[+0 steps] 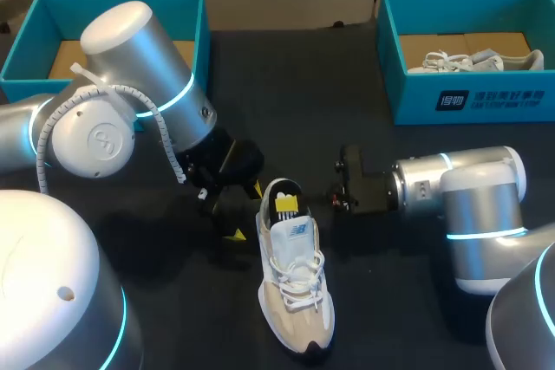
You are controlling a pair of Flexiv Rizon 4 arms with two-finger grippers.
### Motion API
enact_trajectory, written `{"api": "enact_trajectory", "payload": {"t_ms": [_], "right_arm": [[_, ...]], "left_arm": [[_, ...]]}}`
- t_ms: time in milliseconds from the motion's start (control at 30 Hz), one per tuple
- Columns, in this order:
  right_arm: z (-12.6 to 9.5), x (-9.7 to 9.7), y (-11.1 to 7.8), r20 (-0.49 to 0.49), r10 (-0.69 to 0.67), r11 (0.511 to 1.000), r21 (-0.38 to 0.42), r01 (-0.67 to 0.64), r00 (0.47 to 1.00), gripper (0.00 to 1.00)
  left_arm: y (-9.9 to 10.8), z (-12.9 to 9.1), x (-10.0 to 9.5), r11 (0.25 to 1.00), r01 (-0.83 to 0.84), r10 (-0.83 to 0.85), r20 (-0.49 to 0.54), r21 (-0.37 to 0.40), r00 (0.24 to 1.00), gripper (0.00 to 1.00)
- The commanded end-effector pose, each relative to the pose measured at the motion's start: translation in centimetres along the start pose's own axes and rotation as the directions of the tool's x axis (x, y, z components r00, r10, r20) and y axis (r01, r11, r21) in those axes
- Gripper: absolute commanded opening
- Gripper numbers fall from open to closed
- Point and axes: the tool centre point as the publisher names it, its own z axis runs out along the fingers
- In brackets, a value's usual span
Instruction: Take the shoe out of the shoebox, open the shoe tongue, remove and reinsert the insole, then place the shoe into the shoebox
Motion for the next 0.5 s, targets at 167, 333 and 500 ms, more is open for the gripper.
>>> {"api": "enact_trajectory", "payload": {"t_ms": [167,333,500], "right_arm": [[0.2,0.0,-0.1,0.001,0.001,1.0,0.001,-0.001,1.0,0.0],[0.2,0.0,-0.1,0.001,0.001,1.0,0.001,-0.001,1.0,0.0],[0.2,0.2,-1.5,0.027,0.054,0.998,0.027,-0.055,0.998,0.0]], "left_arm": [[-0.1,0.0,0.0,1.0,0.0,0.0,0.001,-0.004,1.0,1.0],[-0.1,0.0,0.0,1.0,0.0,0.0,0.001,-0.004,1.0,1.0],[-0.1,0.0,0.0,1.0,0.0,0.0,0.001,-0.004,1.0,1.0]]}}
